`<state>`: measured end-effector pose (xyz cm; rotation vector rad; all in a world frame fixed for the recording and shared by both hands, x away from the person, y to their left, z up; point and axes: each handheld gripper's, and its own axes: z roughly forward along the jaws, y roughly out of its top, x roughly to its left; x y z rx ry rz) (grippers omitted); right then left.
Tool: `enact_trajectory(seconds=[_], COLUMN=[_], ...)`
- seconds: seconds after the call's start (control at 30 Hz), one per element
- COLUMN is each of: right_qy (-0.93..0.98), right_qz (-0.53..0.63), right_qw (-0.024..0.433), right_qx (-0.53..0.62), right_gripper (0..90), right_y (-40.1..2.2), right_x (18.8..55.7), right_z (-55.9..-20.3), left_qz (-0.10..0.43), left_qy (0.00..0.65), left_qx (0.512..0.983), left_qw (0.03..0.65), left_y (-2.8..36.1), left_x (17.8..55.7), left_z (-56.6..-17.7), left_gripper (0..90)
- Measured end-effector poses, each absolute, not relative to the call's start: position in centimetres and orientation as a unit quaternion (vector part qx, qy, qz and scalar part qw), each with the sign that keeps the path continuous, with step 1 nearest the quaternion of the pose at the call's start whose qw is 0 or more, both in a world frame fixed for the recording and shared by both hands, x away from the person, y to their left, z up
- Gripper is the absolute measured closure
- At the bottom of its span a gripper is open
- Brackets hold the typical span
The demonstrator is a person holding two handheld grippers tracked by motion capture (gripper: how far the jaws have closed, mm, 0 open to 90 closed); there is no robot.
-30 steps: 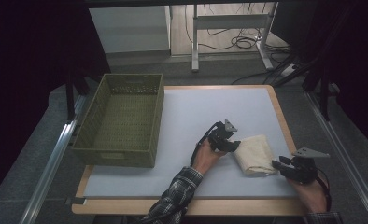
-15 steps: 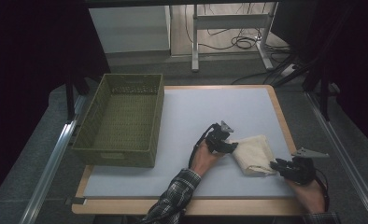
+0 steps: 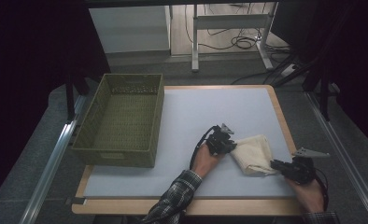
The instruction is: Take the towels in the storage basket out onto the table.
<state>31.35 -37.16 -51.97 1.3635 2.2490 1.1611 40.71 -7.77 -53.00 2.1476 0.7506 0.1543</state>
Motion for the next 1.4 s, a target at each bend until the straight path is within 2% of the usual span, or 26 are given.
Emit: enact_trajectory(seconds=[0.3,0.63,1.4], right_qy=[0.771,0.772,0.783], right_qz=[0.427,0.455,0.477], right_qw=[0.136,0.113,0.104], right_qx=[0.452,0.43,0.385], right_gripper=[82.3,82.3,82.2], right_y=[-36.3,-33.9,-27.0], right_x=[31.2,31.9,34.2], right_z=[-50.3,-49.1,-47.1], left_qz=[0.092,0.108,0.173], left_qy=[0.294,0.31,0.334], left_qx=[0.843,0.834,0.844], left_qw=[0.441,0.443,0.384], left_y=[-6.4,-3.3,2.4], left_x=[40.5,40.6,40.6], left_z=[-50.7,-49.0,-45.1], left_gripper=[82.7,82.5,81.8])
